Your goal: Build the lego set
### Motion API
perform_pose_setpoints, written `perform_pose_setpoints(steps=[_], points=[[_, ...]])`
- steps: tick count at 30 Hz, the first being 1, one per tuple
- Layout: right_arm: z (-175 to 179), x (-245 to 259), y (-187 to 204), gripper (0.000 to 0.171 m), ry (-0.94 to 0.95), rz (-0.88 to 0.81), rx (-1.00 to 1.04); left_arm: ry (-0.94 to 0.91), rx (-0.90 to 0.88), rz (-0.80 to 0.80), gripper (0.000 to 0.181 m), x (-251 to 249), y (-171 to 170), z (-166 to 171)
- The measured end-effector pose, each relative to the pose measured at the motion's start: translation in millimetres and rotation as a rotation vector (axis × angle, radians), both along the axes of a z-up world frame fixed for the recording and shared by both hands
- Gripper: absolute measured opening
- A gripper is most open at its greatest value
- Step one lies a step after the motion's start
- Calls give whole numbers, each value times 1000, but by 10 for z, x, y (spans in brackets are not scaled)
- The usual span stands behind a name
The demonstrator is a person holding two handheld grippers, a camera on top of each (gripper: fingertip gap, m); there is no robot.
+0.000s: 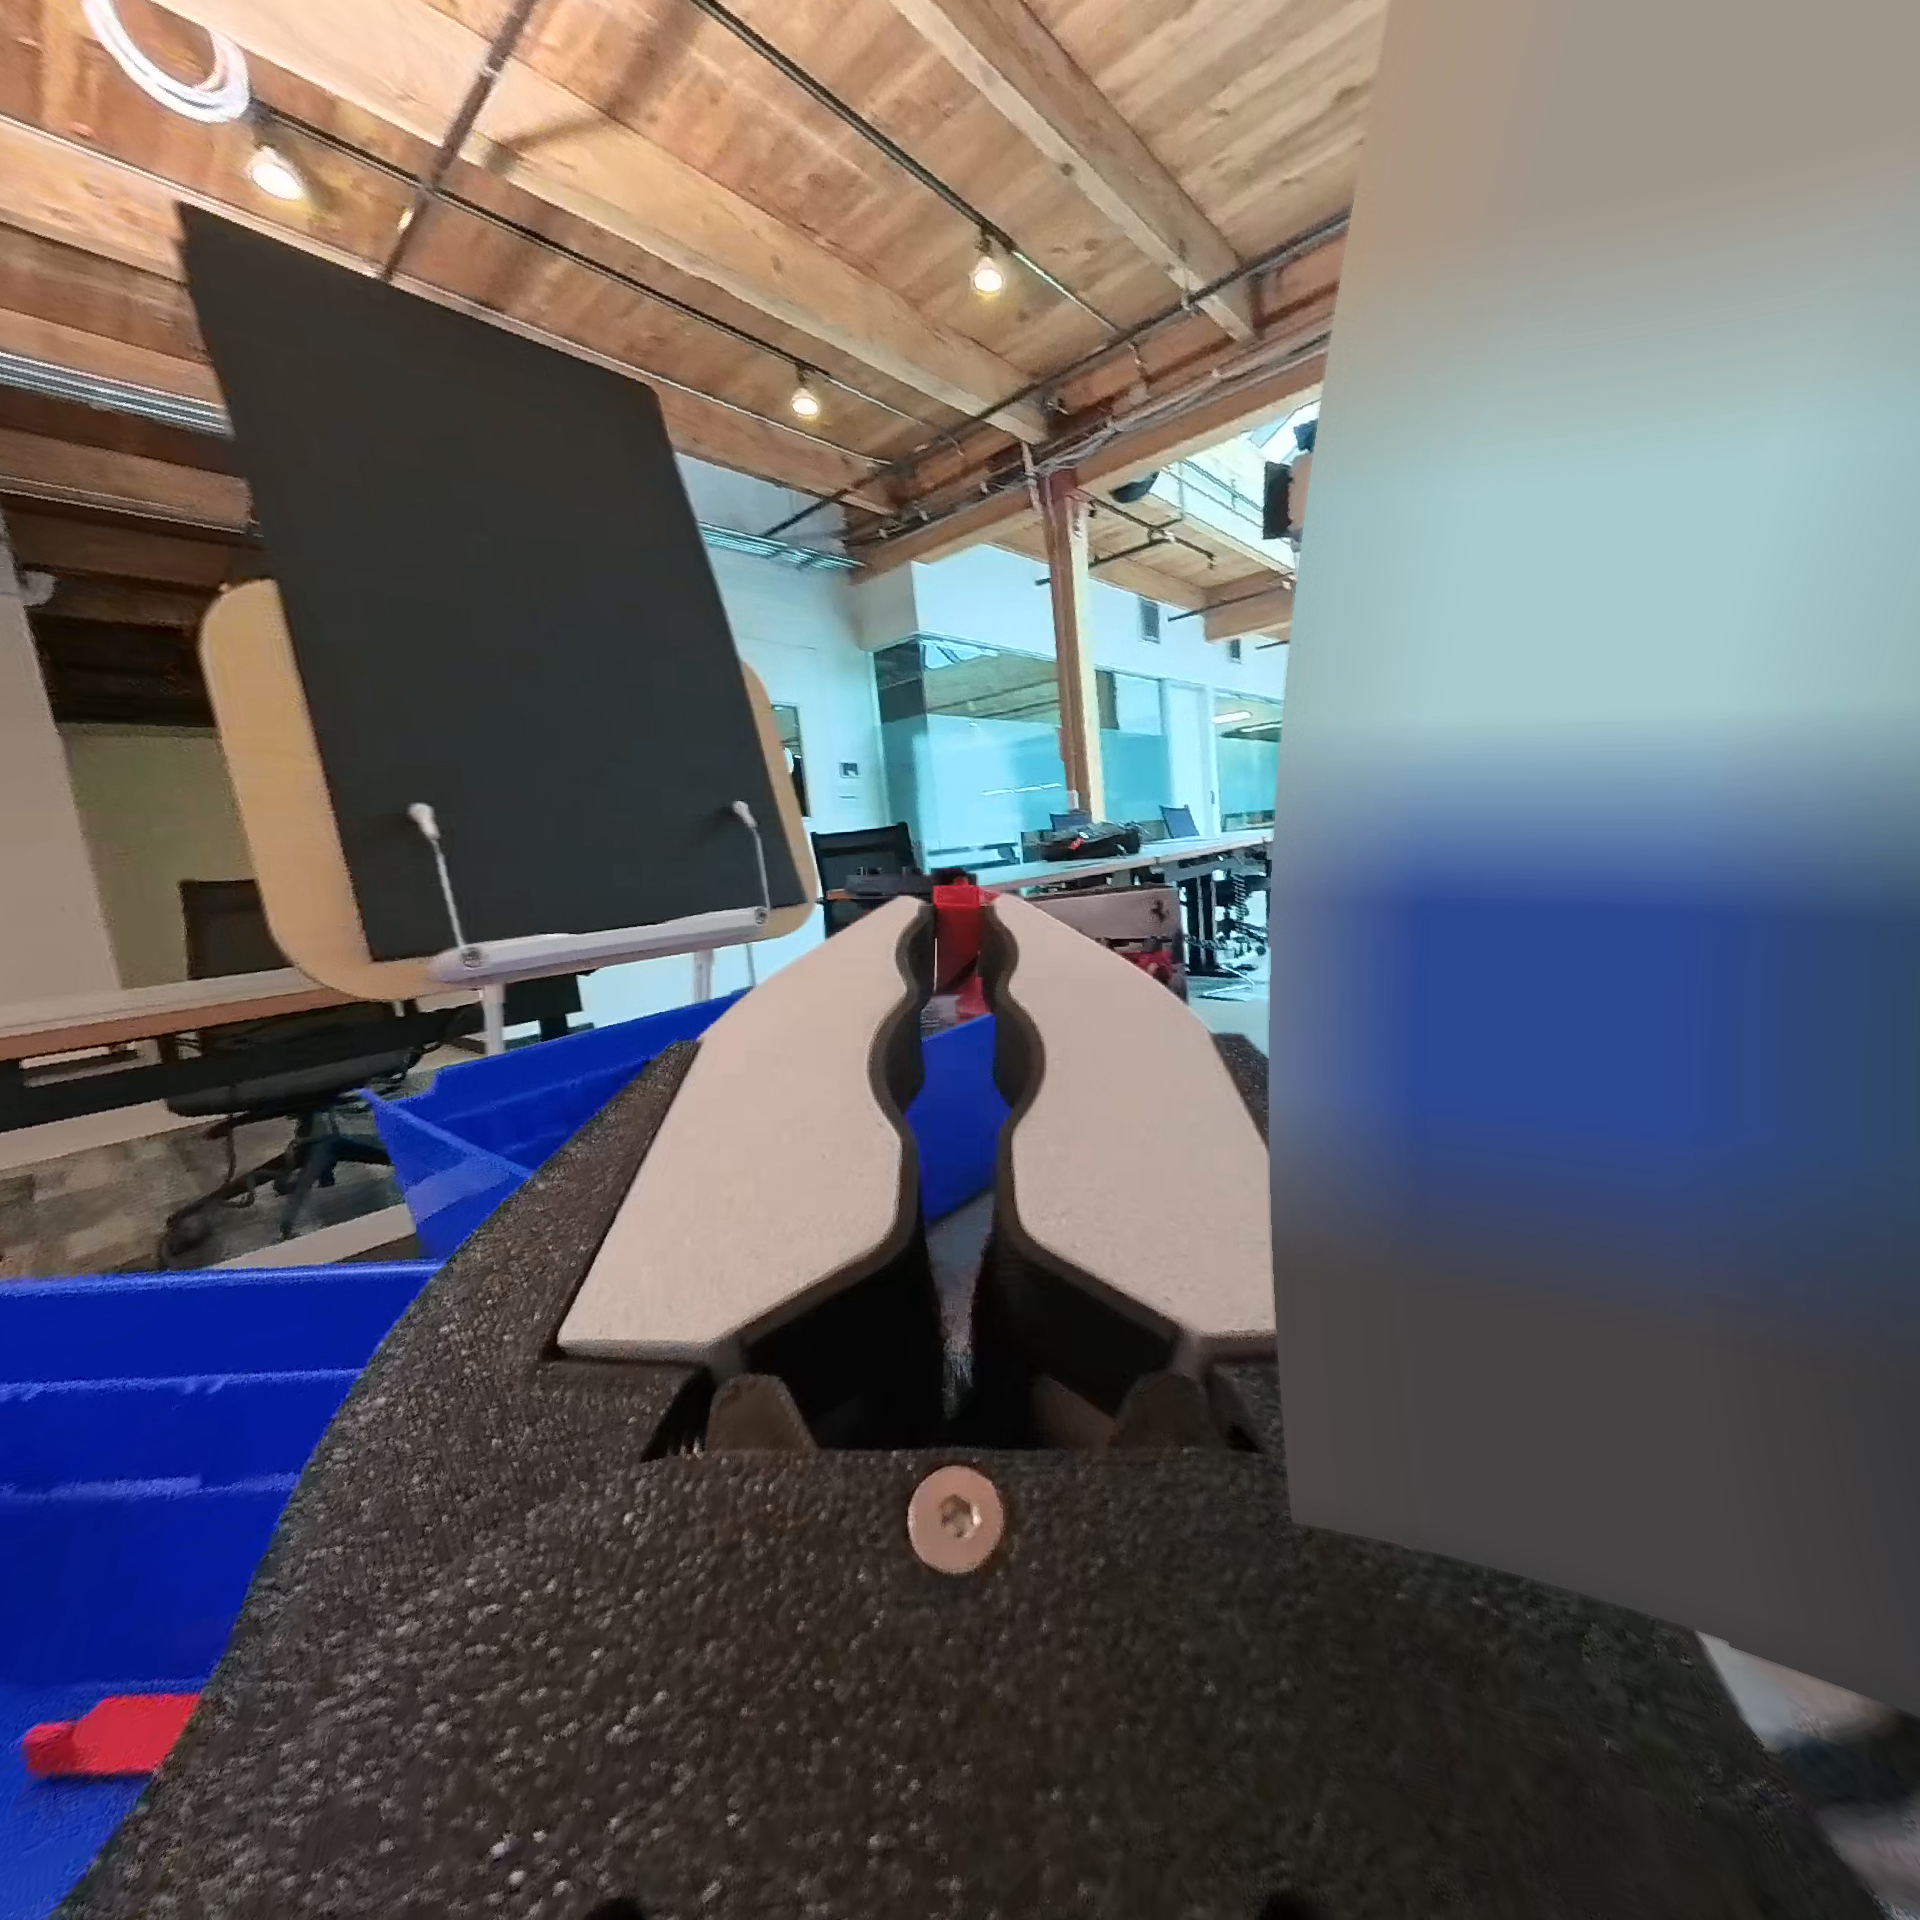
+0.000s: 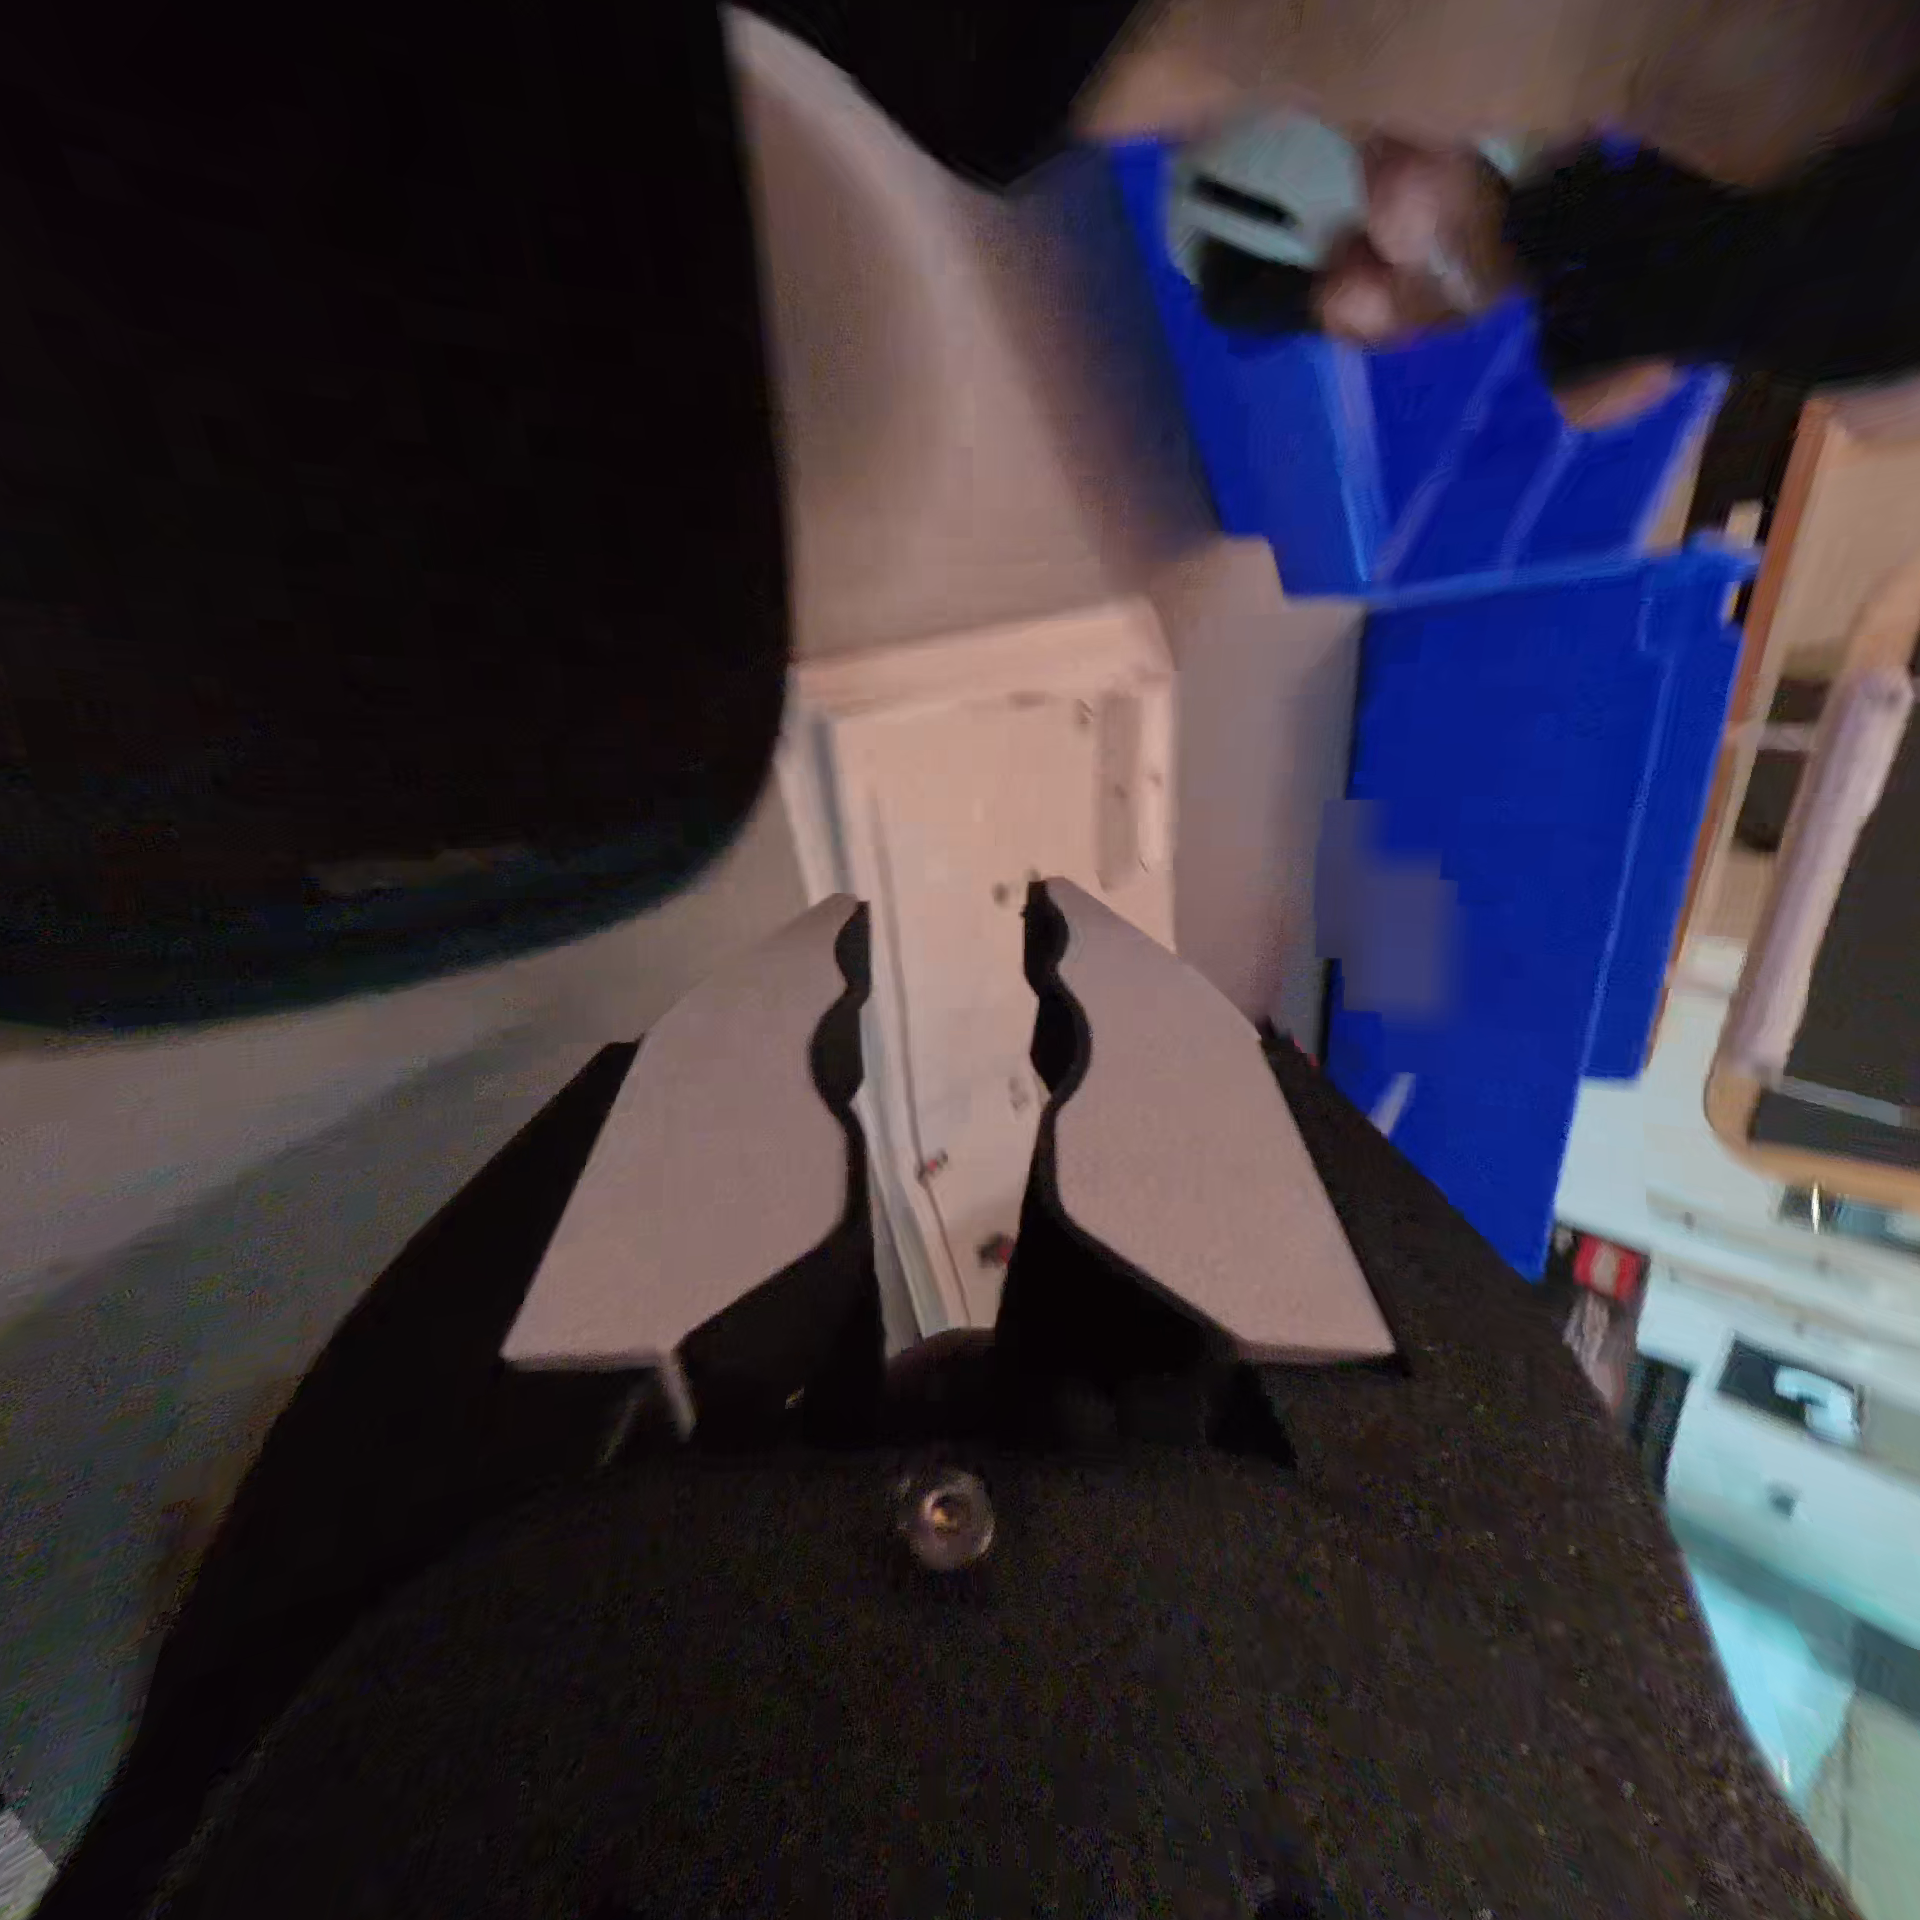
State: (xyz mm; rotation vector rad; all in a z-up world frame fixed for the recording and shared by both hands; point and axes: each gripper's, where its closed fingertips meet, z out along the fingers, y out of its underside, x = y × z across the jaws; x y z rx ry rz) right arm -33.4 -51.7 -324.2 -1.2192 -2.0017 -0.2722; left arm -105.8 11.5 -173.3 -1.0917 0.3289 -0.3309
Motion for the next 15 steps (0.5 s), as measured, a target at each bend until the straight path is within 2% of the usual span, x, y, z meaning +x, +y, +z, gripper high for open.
perform_pose_setpoints(steps=[2, 3, 4, 6, 7, 8, 10, 12, 15], points=[[19, -20, -269, 32, 62, 132, -135, -14, 5, 13, 7, -67, -2, 29], [176, 31, -364, 32, 150, 180, -242, -15, 8, 13, 7, -78, -8, 45], [445, 139, -297, 31, 285, 173, -317, -12, 13, 13, 7, -76, -14, 54], [1025, 628, 400, 21, 619, -62, -368, 5, 15, 9, 7, -47, -14, 48], [1140, 1011, 855, 7, 742, -228, -389, 14, 11, 4, 7, -22, -9, 32], [1028, 1368, 1226, 1, 772, -374, -455, 21, 5, -3, 7, 7, -2, 11], [416, 1793, 1633, 0, 624, -579, -594, 35, -6, -26, 7, 73, 10, -27], [-35, 1747, 1649, 1, 516, -557, -647, 59, -13, -42, 7, 130, 23, -63], [-248, 1381, 1342, 0, 433, -405, -756, 100, -20, -71, 7, 204, 29, -116]])
